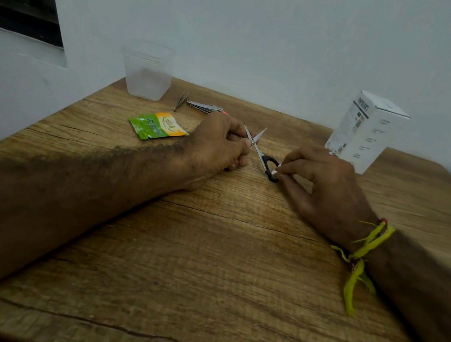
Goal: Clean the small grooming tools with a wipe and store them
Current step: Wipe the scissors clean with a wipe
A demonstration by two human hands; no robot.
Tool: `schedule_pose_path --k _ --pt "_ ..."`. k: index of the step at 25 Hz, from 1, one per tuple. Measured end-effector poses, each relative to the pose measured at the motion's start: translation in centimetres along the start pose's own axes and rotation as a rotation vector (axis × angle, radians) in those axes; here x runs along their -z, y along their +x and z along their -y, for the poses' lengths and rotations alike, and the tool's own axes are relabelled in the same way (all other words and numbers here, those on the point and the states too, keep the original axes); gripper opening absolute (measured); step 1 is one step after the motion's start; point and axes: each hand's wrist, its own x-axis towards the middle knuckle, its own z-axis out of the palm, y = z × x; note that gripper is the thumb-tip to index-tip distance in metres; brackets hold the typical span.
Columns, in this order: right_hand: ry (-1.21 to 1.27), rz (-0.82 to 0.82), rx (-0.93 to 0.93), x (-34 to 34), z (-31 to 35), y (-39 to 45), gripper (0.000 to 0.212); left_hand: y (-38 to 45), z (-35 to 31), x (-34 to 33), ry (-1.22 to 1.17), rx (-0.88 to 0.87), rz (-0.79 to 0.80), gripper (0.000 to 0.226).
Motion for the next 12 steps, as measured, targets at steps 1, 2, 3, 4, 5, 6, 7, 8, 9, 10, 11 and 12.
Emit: schedule_pose_path --k 1,2,3,4,5,6,7,8,9,10,11,12 --pt "-0.005 -0.005 0.0 -0.16 0.06 -0.01 0.007 -0.04 0.01 0.03 -0.002 0.004 -0.01 0.014" --pt "-0.008 -0.011 -0.005 -0.36 0.14 -0.06 0.007 -0.04 0.03 0.02 -0.008 0.007 -0.009 0.014" --pt "-0.013 -0.018 -0.016 -0.46 0.26 -0.06 0.007 -0.05 -0.01 -0.09 -0.015 0.008 -0.002 0.014" --pt "-0.02 -0.026 -0.031 -0.5 0.41 0.03 0.007 -0.06 -0.05 -0.16 -0.017 0.007 0.004 0.013" --pt "-0.024 -0.04 -0.045 -0.52 0.53 0.15 0.007 -0.09 -0.06 -0.2 -0.016 0.005 0.004 0.012" --pt "-0.022 -0.057 -0.053 -0.54 0.59 0.31 0.008 -0.13 -0.06 -0.18 -0.01 0.005 -0.002 0.011" --pt "-0.014 -0.069 -0.055 -0.63 0.63 0.44 0.008 -0.16 -0.04 -0.13 -0.002 0.006 -0.006 0.01" --pt "-0.005 -0.071 -0.059 -0.71 0.67 0.44 0.008 -0.14 0.03 -0.18 0.002 0.005 -0.001 0.009" --pt "0.0 -0.067 -0.067 -0.72 0.67 0.4 0.008 -0.12 0.09 -0.31 0.004 0.001 0.012 0.01" --pt "0.003 -0.069 -0.076 -0.78 0.71 0.37 0.007 -0.15 0.13 -0.36 0.009 -0.003 0.023 0.011" --pt "0.005 -0.079 -0.082 -0.88 0.77 0.39 0.007 -0.21 0.19 -0.31 0.016 -0.004 0.025 0.012" --pt "0.009 -0.09 -0.078 -1.05 0.83 0.48 0.007 -0.24 0.27 -0.22 0.016 -0.004 0.02 0.014"
